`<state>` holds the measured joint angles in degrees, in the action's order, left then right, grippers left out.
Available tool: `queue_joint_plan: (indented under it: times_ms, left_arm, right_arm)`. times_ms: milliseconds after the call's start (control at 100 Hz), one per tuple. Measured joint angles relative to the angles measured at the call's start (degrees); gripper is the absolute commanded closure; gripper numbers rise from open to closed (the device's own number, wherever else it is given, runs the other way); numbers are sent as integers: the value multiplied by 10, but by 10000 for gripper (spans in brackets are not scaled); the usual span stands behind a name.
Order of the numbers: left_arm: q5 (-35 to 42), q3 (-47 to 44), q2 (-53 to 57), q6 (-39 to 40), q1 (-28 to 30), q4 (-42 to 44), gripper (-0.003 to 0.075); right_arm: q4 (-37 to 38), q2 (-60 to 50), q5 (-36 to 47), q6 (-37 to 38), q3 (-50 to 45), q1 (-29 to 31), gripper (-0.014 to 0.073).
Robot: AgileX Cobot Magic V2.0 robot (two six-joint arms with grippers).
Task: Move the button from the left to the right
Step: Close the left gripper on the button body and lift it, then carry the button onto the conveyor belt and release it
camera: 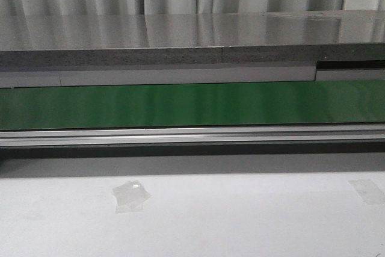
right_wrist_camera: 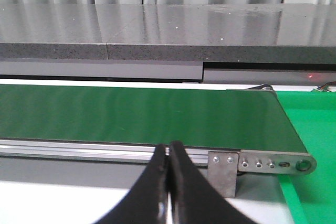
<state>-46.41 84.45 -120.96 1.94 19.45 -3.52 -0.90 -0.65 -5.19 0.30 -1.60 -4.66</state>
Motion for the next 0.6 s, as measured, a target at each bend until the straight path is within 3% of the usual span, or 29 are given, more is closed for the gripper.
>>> queue_joint_plan:
  times_ms: [250,600]
  left_arm:
    - [-23,3,8,-11,0,-8,740]
    - [-44,7,115,-26,-3,-11,740]
  right_arm:
    - [0,0,0,0,0,0,661]
    - [0,0,0,0,0,0,661]
